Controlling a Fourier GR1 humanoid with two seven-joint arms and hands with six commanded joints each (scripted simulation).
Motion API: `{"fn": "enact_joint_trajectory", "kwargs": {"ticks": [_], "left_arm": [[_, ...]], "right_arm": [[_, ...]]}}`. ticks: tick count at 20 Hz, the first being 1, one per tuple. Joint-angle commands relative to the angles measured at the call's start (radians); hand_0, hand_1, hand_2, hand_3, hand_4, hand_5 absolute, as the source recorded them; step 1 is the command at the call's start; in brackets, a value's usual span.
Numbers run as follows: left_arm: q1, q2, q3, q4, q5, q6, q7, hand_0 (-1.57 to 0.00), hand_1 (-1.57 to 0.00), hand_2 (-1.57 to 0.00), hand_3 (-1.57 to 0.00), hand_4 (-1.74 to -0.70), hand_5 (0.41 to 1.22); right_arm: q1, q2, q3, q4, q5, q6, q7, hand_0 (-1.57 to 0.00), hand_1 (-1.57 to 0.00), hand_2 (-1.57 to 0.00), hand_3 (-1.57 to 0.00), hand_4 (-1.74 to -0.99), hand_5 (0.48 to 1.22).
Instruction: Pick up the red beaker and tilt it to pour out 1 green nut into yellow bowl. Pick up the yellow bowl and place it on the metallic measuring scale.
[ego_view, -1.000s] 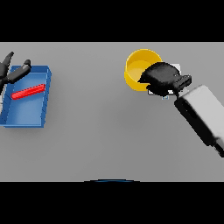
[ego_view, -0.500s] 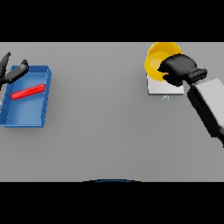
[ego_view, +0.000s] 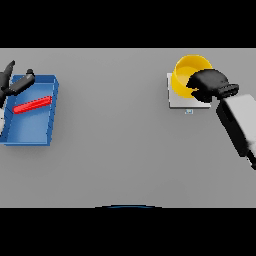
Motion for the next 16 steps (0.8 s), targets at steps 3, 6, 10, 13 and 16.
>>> {"fn": "enact_joint_trajectory", "kwargs": {"ticks": [3, 6, 10, 13, 16], "left_arm": [[0.005, 0.001, 0.003, 0.004, 0.005, -0.005, -0.013, 0.00, 0.00, 0.00, 0.00, -0.84, 0.788], [0.004, 0.002, 0.000, -0.003, 0.003, -0.006, -0.006, 0.00, 0.00, 0.00, 0.00, -0.84, 0.779], [0.014, 0.008, 0.003, -0.010, 0.007, -0.010, -0.013, 0.00, 0.00, 0.00, 0.00, -0.83, 0.771], [0.013, 0.010, 0.011, -0.014, 0.019, -0.013, -0.006, 0.00, 0.00, 0.00, 0.00, -0.84, 0.764], [0.000, 0.012, 0.008, -0.003, 0.015, -0.020, -0.002, 0.00, 0.00, 0.00, 0.00, -0.83, 0.749]], "right_arm": [[-0.007, 0.004, -0.001, 0.027, 0.000, 0.003, -0.004, -1.57, -1.57, -1.38, -1.42, -1.741, 1.221], [-0.012, 0.004, -0.005, 0.034, -0.006, 0.004, -0.004, -1.57, -1.50, -1.44, -1.25, -1.741, 1.221], [-0.003, 0.010, -0.025, 0.017, -0.037, 0.043, 0.028, -1.15, -0.96, -0.85, -0.69, -1.559, 1.014], [-0.007, 0.020, -0.041, 0.029, -0.054, 0.057, 0.050, -0.61, -0.56, -0.47, -0.39, -1.496, 0.890], [-0.011, 0.015, -0.038, 0.033, -0.055, 0.073, 0.040, -0.31, -0.30, -0.24, -0.21, -1.461, 0.833]]}}
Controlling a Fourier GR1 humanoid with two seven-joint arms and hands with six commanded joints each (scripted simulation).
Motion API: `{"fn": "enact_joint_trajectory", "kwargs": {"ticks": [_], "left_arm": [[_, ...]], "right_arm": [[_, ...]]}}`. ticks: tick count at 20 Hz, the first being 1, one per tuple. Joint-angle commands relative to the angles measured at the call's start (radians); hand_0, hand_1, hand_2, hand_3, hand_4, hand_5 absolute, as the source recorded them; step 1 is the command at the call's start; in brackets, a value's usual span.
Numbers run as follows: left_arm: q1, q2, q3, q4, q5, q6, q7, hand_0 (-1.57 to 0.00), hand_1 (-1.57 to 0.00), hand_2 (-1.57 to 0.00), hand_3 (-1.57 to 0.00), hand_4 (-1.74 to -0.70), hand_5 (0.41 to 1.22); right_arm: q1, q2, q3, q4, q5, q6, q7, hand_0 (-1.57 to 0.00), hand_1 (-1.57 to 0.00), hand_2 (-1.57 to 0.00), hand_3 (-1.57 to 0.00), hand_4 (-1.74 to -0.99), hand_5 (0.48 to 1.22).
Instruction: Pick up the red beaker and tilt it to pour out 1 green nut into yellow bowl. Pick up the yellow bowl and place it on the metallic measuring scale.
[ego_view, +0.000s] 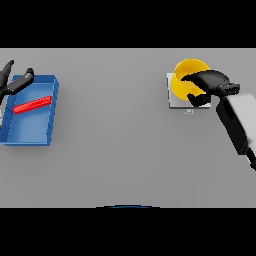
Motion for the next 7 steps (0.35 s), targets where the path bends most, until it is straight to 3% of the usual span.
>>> {"fn": "enact_joint_trajectory", "kwargs": {"ticks": [1, 7], "left_arm": [[0.000, -0.001, 0.002, 0.007, -0.003, 0.005, -0.009, 0.00, 0.00, 0.00, 0.00, -0.83, 0.750], [0.002, -0.005, -0.003, -0.005, -0.002, 0.004, -0.013, 0.00, 0.00, 0.00, 0.00, -0.83, 0.760]], "right_arm": [[0.002, -0.008, 0.008, 0.009, 0.009, -0.002, -0.015, -0.25, -0.24, -0.19, -0.16, -1.448, 0.824], [-0.003, -0.007, 0.025, 0.004, 0.020, 0.033, 0.010, -0.06, -0.06, -0.05, -0.04, -1.390, 0.779]]}}
